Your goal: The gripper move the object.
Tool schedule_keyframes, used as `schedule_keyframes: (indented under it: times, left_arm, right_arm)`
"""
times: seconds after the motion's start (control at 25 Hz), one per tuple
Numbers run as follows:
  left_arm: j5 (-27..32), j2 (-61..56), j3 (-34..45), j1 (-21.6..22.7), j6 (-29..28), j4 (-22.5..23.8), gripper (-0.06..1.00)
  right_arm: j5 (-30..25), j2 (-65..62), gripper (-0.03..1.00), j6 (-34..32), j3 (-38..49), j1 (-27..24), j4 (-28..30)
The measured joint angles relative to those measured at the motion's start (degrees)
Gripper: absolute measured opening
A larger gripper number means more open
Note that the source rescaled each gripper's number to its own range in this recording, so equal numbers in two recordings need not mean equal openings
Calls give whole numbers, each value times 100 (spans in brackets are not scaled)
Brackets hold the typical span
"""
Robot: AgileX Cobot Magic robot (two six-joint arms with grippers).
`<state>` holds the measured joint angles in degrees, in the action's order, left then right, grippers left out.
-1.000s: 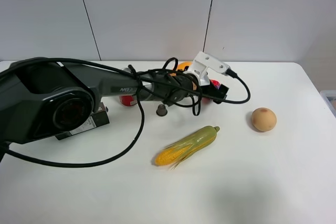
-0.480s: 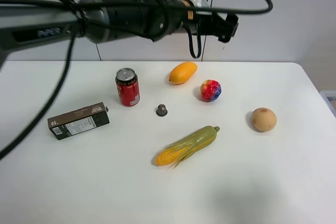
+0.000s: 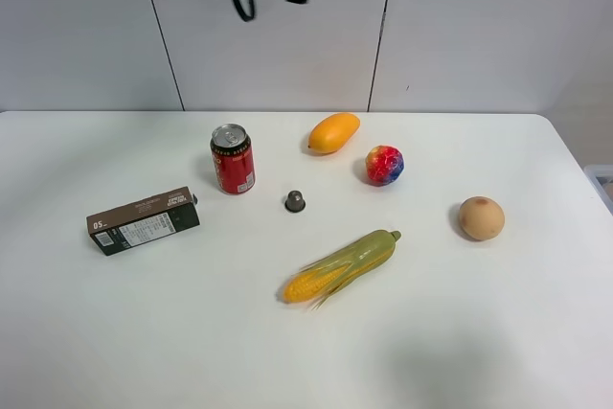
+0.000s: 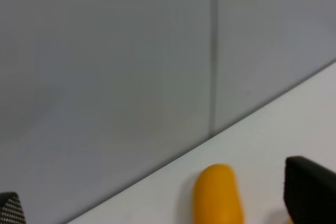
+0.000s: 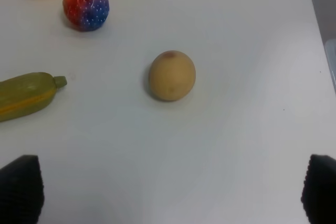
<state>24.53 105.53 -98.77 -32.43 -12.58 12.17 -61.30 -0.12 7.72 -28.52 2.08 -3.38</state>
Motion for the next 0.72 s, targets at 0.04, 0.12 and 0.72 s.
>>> schedule_keyframes:
  times: [0.04,0.12,0.72]
  left_arm:
    - [244,-70,0,198,17,19,98]
    - [617,-217,0,683,76,38,98]
    - [2376,-1982,394,3182,1457,112,98]
  right_arm:
    - [0,0,100,0,0,0,0]
    - [0,0,100,0,0,0,0]
    - [0,0,100,0,0,0,0]
